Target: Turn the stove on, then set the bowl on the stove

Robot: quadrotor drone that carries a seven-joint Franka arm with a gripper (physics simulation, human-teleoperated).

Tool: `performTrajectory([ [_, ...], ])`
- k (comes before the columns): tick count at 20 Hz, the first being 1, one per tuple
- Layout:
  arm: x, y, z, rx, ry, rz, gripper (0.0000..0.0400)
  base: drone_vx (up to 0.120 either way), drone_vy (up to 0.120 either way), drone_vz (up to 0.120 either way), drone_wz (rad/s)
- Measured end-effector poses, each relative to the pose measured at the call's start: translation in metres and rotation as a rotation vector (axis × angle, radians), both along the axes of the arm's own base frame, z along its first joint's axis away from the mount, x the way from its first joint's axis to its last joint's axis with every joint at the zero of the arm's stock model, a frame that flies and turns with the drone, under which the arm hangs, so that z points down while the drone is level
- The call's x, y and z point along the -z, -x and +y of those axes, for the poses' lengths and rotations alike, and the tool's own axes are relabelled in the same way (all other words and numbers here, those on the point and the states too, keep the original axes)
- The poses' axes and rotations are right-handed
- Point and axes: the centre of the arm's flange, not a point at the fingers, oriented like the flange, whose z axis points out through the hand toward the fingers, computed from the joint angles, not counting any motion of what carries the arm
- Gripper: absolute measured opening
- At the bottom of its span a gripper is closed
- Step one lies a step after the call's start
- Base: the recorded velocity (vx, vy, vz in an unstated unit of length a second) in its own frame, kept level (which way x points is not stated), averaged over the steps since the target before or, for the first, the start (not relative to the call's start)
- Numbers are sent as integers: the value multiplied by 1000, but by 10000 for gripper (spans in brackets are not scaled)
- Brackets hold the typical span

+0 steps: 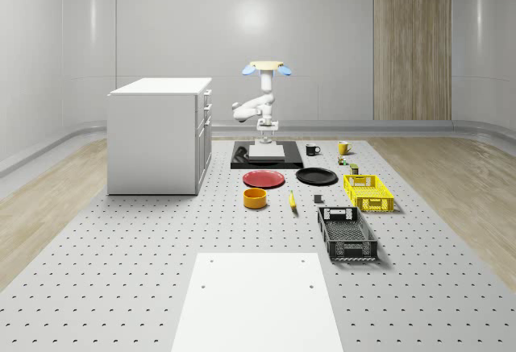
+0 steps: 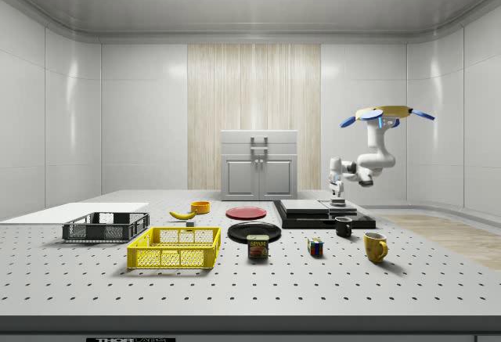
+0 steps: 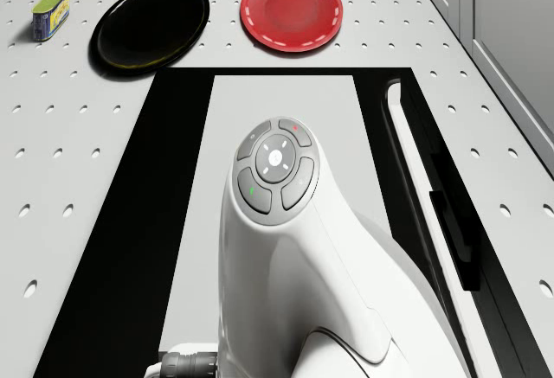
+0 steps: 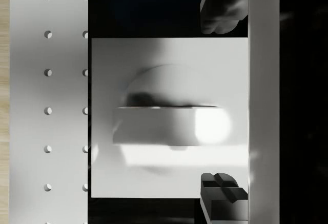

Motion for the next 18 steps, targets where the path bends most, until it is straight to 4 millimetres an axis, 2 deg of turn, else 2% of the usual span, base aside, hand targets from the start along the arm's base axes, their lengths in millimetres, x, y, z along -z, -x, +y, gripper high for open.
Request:
performTrajectory([
  [9, -30, 0, 0, 0, 0, 0, 400, 0, 0, 0, 0],
  [18, -39, -4, 0, -1, 0, 0, 400, 0, 0, 0, 0],
])
